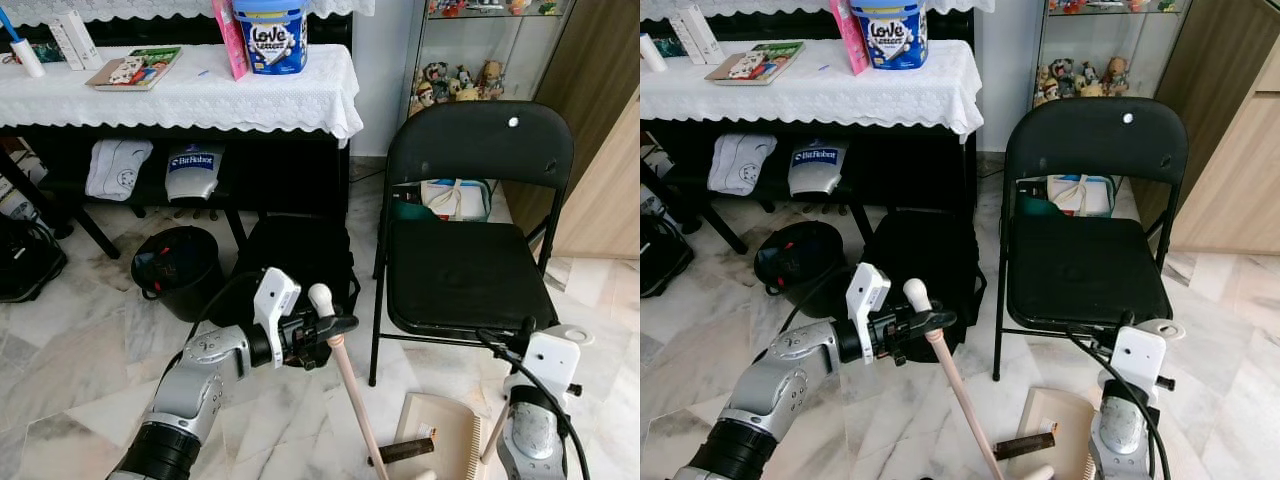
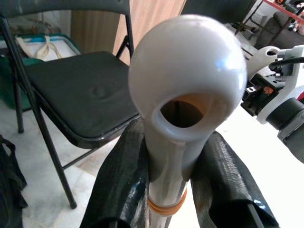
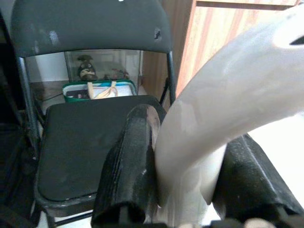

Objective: Sweep floor

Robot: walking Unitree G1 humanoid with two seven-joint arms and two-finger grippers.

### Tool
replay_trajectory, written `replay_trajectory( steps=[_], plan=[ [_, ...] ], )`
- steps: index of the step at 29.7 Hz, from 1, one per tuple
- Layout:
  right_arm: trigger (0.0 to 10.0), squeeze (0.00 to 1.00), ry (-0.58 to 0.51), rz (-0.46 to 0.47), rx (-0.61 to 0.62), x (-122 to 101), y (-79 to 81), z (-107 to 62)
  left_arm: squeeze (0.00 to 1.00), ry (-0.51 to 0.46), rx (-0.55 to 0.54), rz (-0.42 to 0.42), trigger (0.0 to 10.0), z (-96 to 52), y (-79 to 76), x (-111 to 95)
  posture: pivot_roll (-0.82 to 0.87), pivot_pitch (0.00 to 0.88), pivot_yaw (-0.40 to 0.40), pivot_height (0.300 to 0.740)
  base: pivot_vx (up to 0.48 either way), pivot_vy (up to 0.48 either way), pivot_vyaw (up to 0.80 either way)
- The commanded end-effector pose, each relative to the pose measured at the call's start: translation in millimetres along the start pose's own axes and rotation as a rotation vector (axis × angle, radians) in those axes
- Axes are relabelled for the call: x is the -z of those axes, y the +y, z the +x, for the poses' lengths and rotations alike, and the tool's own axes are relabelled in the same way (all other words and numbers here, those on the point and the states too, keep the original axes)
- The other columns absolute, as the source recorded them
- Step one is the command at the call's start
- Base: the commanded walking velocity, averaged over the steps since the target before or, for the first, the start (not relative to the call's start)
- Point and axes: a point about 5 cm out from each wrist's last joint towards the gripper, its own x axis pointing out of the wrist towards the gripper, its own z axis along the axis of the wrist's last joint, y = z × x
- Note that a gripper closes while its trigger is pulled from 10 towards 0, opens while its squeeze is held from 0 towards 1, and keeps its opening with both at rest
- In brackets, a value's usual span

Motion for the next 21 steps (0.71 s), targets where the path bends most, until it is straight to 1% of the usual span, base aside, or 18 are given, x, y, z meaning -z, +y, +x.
replay_trajectory(
  steps=[1,2,4,6,10,12,15,16,18,19,21],
  plan=[
    [10.0,0.00,-0.003,0.024,-0.035,-0.8,8.8,-1.6,0.00,-0.018,-0.044,0.049,10.0,-7.1,9.2,-12.5,-0.02,0.079,0.073,0.740,0.000,0.000,0.00],
    [10.0,0.00,-0.003,0.025,-0.035,-0.9,8.9,-1.4,0.00,-0.028,-0.059,0.063,10.0,-10.0,13.9,-18.0,-0.02,0.078,0.070,0.740,0.000,0.000,0.00],
    [10.0,0.00,-0.003,0.025,-0.036,-0.9,8.7,-1.3,0.00,-0.042,-0.065,0.064,10.0,-12.6,17.1,-23.8,-0.02,0.077,0.070,0.740,0.000,0.000,0.00],
    [10.0,0.00,-0.002,0.026,-0.038,-0.8,8.6,-0.9,0.00,-0.052,-0.057,0.063,10.0,-18.5,22.0,-33.9,-0.02,0.077,0.069,0.740,0.000,0.000,0.00],
    [10.0,0.00,-0.003,0.029,-0.044,-0.9,8.8,-0.6,0.00,-0.085,-0.027,0.039,10.0,-24.8,25.0,-47.0,-0.02,0.077,0.069,0.740,0.000,0.000,0.00],
    [10.0,0.00,-0.003,0.031,-0.045,-0.9,8.8,-0.5,0.00,-0.094,-0.018,0.032,10.0,-25.6,24.9,-50.1,-0.02,0.077,0.069,0.740,0.000,0.000,0.00],
    [10.0,0.00,0.000,0.035,-0.052,-0.3,10.4,-1.7,0.00,-0.125,0.017,0.023,10.0,-25.6,22.8,-60.3,-0.02,0.077,0.071,0.740,0.000,0.000,0.00],
    [10.0,0.00,0.002,0.036,-0.055,0.2,11.3,-2.6,0.00,-0.141,0.020,0.022,10.0,-25.0,22.9,-64.6,-0.02,0.077,0.070,0.740,0.000,0.000,0.00],
    [10.0,0.00,0.002,0.037,-0.056,0.3,11.8,-3.0,0.00,-0.148,0.015,0.024,10.0,-24.6,23.6,-66.7,-0.02,0.078,0.071,0.740,0.000,0.000,0.00],
    [10.0,0.00,0.002,0.038,-0.058,0.4,11.9,-3.4,0.00,-0.137,-0.006,0.053,10.0,-23.1,25.2,-66.6,-0.02,0.078,0.071,0.740,0.000,0.000,0.00],
    [10.0,0.00,0.003,0.038,-0.060,0.5,11.9,-3.7,0.00,-0.122,-0.033,0.085,10.0,-21.4,27.3,-64.5,-0.02,0.079,0.071,0.740,0.000,0.000,0.00]
  ],
)
